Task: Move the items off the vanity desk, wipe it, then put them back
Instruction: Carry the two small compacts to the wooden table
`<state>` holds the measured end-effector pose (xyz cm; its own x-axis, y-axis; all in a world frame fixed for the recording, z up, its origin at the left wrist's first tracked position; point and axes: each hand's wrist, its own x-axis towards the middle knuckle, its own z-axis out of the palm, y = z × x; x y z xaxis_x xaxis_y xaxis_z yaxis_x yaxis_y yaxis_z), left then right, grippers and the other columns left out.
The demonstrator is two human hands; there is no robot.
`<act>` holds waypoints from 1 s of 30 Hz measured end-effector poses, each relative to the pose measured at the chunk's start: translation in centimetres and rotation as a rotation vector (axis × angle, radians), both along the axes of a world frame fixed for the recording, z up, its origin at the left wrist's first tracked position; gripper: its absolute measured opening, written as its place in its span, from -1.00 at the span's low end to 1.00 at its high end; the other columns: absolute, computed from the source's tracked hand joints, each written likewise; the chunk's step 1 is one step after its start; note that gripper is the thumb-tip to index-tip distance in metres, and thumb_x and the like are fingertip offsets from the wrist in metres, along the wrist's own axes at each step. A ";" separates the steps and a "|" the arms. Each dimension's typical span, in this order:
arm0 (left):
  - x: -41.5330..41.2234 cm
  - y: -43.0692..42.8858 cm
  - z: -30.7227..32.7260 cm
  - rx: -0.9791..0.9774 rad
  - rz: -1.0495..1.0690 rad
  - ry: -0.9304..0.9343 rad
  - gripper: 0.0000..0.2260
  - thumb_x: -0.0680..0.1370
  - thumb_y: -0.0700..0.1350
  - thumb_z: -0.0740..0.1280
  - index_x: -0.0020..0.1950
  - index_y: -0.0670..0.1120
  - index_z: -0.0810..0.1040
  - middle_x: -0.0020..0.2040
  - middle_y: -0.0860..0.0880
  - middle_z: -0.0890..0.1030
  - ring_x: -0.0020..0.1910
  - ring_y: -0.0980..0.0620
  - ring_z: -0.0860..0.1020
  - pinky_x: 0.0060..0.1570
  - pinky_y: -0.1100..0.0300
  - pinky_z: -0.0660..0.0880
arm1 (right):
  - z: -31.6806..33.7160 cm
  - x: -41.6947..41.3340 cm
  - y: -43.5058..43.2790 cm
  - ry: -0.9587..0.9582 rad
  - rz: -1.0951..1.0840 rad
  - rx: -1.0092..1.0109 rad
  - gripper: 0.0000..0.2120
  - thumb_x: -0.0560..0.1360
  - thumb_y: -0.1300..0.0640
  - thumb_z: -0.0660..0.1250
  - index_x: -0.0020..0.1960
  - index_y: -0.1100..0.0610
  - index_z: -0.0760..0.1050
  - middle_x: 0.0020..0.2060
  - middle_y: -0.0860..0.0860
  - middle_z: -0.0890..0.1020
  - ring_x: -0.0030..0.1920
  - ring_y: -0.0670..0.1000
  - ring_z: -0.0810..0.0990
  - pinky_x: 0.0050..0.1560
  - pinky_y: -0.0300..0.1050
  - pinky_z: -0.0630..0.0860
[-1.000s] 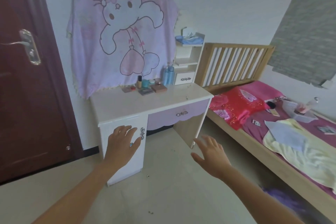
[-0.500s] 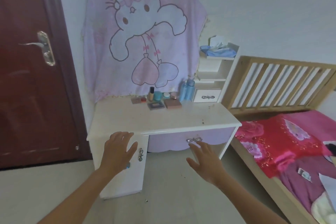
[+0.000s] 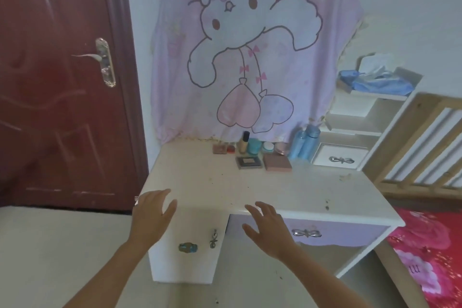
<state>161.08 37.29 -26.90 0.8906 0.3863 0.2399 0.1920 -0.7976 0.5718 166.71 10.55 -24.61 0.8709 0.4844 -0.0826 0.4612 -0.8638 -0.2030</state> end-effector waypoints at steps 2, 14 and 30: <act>2.7 0.9 0.0 -0.006 0.005 -0.010 -0.25 0.35 0.30 -0.09 0.22 -0.19 0.51 0.16 -0.15 0.57 0.22 -0.22 0.40 0.19 -0.09 0.33 | 0.3 2.9 0.9 -0.008 0.009 -0.022 -0.13 0.25 -0.34 -0.33 0.47 -0.01 0.09 0.46 0.03 0.15 0.45 0.00 0.09 0.36 -0.08 0.16; 15.9 2.4 -3.9 -0.032 -0.148 0.091 -0.21 0.32 0.31 -0.16 0.28 -0.12 0.46 0.23 -0.07 0.53 0.28 -0.11 0.37 0.20 0.02 0.33 | -2.3 12.9 5.1 0.141 -0.053 -0.112 -0.28 0.40 -0.33 -0.21 0.47 -0.02 0.08 0.47 -0.01 0.13 0.45 0.00 0.09 0.37 -0.08 0.17; 27.9 2.9 -5.9 0.051 0.020 0.191 -0.34 0.51 0.31 -0.11 -0.01 -0.11 0.63 -0.12 -0.04 0.66 -0.08 -0.18 0.60 -0.27 -0.01 0.56 | -4.6 31.6 8.6 0.184 0.150 -0.023 -0.53 0.59 -0.06 0.07 0.46 0.01 0.13 0.46 0.01 0.14 0.45 0.05 0.12 0.39 -0.02 0.18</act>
<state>188.99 40.23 -32.80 0.9143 0.3958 0.0867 0.3089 -0.8195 0.4827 198.34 19.14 -29.23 0.7586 0.6033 -0.2462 0.5417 -0.7939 -0.2763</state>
